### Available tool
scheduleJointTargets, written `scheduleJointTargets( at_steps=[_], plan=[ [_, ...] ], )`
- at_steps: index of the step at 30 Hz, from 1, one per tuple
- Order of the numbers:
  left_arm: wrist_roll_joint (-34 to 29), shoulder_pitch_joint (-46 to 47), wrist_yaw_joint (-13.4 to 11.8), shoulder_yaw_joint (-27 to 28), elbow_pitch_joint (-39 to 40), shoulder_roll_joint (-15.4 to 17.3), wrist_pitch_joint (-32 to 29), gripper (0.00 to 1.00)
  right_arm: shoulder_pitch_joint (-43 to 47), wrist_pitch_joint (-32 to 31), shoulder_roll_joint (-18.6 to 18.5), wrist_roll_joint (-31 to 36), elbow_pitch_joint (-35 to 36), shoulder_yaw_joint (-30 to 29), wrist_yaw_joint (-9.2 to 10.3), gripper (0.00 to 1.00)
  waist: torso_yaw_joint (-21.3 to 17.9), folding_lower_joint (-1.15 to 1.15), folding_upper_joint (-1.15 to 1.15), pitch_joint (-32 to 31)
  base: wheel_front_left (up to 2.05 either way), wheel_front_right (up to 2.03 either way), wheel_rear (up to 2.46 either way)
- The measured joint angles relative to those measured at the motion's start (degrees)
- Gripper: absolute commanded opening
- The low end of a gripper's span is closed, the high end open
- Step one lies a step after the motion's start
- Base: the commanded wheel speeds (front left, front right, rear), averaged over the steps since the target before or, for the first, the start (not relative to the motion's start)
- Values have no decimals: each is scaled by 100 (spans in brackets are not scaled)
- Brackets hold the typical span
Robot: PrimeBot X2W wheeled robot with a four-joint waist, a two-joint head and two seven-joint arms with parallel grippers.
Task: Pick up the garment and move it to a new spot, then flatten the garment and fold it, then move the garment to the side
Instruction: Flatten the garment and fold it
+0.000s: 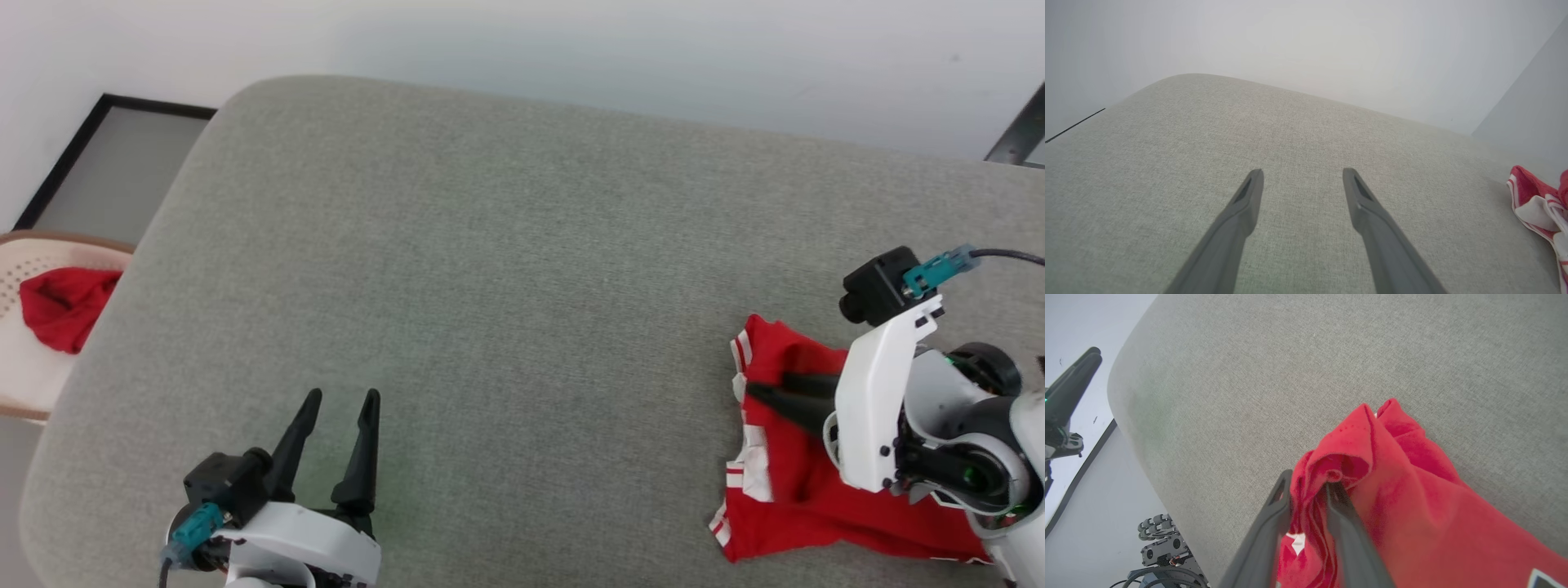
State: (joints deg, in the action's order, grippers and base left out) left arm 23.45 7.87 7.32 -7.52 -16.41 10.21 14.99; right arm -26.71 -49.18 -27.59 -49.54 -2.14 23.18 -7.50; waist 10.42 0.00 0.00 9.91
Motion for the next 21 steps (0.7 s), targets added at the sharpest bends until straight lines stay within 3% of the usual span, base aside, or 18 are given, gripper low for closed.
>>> scheduleJointTargets(
  at_steps=[1, 10, 21],
  plan=[
    [0, 0, 0, 7, -7, 3, 0, 100, 0, 45, 18, -11, -43, 23, -1, 100, -21, 0, 0, -6, 0, 0, 0],
    [26, 9, 2, -97, -13, 146, 0, 100, -121, 515, 75, -182, -208, 113, -1, 100, -328, 0, 0, -117, 0, 0, 0],
    [187, 258, 7, -279, -170, 453, 1, 100, 177, 2218, -405, 377, -990, -689, -1, 100, -769, 0, 0, -341, 0, 0, 0]
  ],
)
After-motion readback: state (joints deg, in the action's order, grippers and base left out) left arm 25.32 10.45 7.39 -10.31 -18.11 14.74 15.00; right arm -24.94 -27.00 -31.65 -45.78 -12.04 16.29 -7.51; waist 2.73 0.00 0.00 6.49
